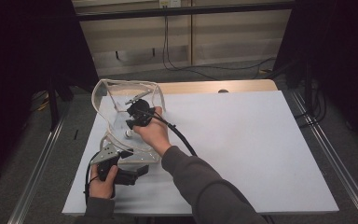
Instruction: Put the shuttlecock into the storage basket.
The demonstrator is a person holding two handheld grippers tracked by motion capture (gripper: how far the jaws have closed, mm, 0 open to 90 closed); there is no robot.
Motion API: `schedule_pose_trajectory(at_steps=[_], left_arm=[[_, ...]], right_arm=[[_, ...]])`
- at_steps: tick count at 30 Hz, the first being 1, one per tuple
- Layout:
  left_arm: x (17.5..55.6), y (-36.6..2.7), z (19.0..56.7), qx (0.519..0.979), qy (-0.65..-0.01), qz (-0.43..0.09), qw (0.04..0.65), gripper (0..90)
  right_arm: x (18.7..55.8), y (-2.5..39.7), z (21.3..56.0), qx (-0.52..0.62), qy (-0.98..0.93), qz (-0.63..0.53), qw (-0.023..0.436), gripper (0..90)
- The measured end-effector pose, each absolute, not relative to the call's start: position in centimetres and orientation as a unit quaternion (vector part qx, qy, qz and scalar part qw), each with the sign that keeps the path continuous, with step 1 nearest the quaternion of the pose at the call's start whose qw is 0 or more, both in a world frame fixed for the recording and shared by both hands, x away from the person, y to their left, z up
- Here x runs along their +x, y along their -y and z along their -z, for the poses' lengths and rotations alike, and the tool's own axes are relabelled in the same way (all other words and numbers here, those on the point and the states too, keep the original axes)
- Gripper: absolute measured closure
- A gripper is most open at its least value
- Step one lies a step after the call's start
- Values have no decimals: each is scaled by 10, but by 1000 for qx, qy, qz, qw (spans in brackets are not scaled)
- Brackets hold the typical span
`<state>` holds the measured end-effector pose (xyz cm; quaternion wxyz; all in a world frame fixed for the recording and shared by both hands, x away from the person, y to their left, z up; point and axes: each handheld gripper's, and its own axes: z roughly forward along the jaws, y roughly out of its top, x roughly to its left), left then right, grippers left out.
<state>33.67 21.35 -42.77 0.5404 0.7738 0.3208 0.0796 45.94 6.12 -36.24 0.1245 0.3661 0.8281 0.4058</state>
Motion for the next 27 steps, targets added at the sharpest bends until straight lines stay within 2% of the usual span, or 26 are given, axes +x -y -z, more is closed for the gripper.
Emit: schedule_pose_trajectory(at_steps=[2,8,15,19,27], left_arm=[[337,-213,428,774,-320,-79,541,32],[337,-213,428,774,-320,-78,541,32],[337,-214,427,773,-318,-76,543,32],[337,-214,427,775,-316,-75,543,32],[337,-213,426,772,-319,-80,544,32]], right_arm=[[459,-61,362,370,-827,-405,124,623],[459,-60,362,381,-823,-402,124,528],[458,-58,358,396,-814,-405,128,387],[457,-55,353,398,-812,-408,129,348],[451,-50,340,391,-808,-421,129,331]])
